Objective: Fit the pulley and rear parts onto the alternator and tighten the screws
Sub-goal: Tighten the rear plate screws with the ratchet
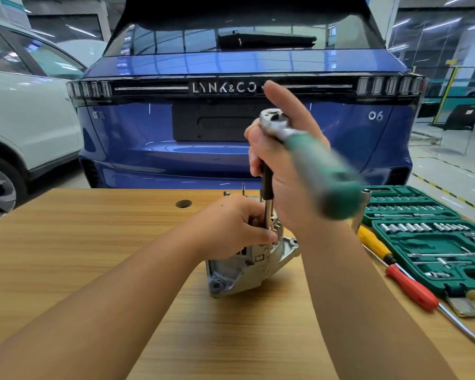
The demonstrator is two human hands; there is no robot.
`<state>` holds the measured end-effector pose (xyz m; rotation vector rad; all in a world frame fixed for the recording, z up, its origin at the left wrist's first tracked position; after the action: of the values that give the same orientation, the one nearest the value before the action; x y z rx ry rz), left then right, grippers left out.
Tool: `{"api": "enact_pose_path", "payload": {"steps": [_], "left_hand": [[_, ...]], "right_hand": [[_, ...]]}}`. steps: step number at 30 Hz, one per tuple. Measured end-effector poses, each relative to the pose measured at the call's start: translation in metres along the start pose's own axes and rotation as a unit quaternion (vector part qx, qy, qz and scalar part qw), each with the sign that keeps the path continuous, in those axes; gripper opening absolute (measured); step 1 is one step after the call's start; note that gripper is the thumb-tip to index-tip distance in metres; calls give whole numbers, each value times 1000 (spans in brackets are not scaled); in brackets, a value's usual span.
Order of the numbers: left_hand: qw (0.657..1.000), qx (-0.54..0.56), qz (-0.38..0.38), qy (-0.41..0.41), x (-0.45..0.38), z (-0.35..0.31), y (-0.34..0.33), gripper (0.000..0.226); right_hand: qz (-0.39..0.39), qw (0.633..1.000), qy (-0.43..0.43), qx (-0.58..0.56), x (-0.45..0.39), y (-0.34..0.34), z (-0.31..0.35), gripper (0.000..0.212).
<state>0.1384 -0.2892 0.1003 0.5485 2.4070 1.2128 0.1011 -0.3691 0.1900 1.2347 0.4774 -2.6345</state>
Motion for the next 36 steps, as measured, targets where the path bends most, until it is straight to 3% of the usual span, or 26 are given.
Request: {"api": "enact_pose_path", "payload": {"steps": [5,12,17,20,21,24,27,32,36], "left_hand": [[1000,-10,-17,-20,-4,3,-3,20],[1000,-10,-11,-16,-2,0,-1,20],[999,-49,16,8,3,-3,-1,13],[998,-56,17,16,3,-4,0,14],[998,-51,18,22,3,-3,0,14],[999,-24,17,24,2,-4,0,16],[1000,-15,9,16,5,-6,1,16],[999,7,12,30,12,-10,2,10],[999,-21,-22,39,12,-11,8,29]], "right_hand": [[19,990,-79,-112,3,1,-11,39],[-55,992,-111,-15,4,9,-7,33],[-169,979,-101,52,5,33,-3,19],[-103,982,-153,-42,2,33,-12,10],[-74,981,-158,-79,1,28,-15,15],[-25,994,-83,-72,-3,14,-10,32],[0,999,-30,-30,-1,4,-7,40],[27,982,-107,-152,2,-1,-11,41],[6,985,-130,-112,-1,6,-12,27]]}}
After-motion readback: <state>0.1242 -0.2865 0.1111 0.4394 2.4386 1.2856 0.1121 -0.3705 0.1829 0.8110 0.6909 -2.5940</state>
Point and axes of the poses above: each hand's wrist, its own x-axis away from the middle knuckle, its own y-axis out of the back of the hand, z = x × y, the point moved 8 cm from there along -x, towards the middle knuckle, and after that the axes turned 1 degree about -x, right-handed, at the moved point
